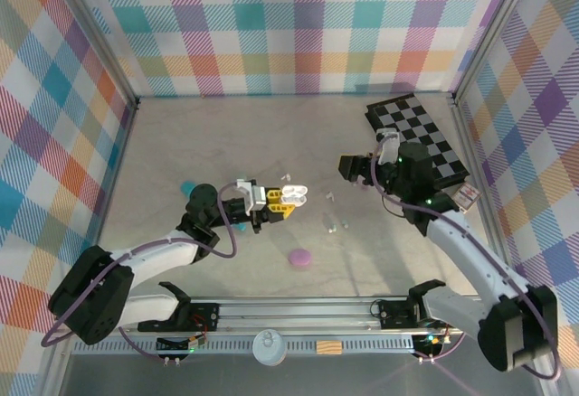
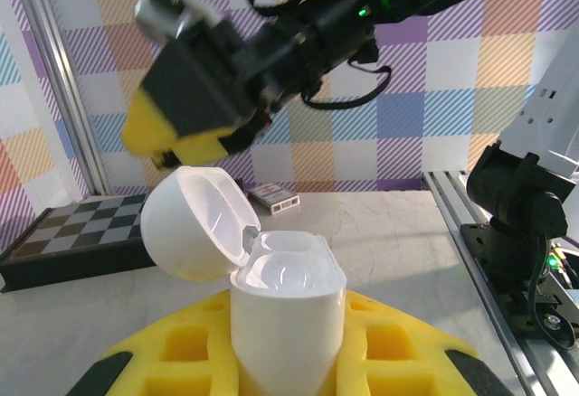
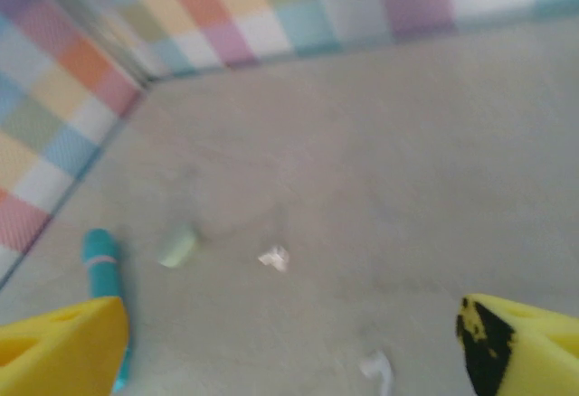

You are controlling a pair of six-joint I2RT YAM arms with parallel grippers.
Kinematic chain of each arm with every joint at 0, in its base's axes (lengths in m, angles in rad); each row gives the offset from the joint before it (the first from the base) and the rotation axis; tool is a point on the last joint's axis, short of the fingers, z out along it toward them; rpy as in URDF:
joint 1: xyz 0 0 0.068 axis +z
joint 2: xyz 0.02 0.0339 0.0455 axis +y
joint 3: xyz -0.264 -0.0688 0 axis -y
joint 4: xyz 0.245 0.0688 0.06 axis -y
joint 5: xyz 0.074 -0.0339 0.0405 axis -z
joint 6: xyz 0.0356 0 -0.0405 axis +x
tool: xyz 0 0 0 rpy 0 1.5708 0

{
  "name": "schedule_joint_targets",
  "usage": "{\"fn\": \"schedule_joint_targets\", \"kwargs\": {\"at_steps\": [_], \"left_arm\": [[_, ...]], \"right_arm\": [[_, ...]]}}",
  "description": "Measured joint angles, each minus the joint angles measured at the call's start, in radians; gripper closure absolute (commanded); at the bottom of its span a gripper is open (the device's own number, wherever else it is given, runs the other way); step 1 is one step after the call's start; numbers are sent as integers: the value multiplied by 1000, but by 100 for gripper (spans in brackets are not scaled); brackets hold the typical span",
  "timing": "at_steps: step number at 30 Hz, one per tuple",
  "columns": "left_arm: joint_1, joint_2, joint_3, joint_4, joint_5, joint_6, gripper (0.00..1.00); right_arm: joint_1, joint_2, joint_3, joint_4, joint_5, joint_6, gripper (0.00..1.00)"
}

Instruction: Insert the wireless bluetooth earbuds into the charging case

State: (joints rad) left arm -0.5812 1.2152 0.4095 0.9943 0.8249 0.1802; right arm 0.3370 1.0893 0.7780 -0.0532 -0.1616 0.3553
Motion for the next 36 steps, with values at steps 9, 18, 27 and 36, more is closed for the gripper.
{"fn": "schedule_joint_targets", "kwargs": {"at_steps": [9,18,27,36], "left_arm": [[7,-64,-67,-4,-25,11,100],[8,-93,-67,-25,-26,27,100],[8,-99,-79,-43,-26,32,100],[8,-101,-79,-53,-26,38,100]], "right_arm": [[-11,439,262,-338,-132,-47,26],[-11,806,536,-529,-268,-201,46],[-11,916,584,-578,-314,-281,47],[-11,945,583,-578,-358,-320,50]]}}
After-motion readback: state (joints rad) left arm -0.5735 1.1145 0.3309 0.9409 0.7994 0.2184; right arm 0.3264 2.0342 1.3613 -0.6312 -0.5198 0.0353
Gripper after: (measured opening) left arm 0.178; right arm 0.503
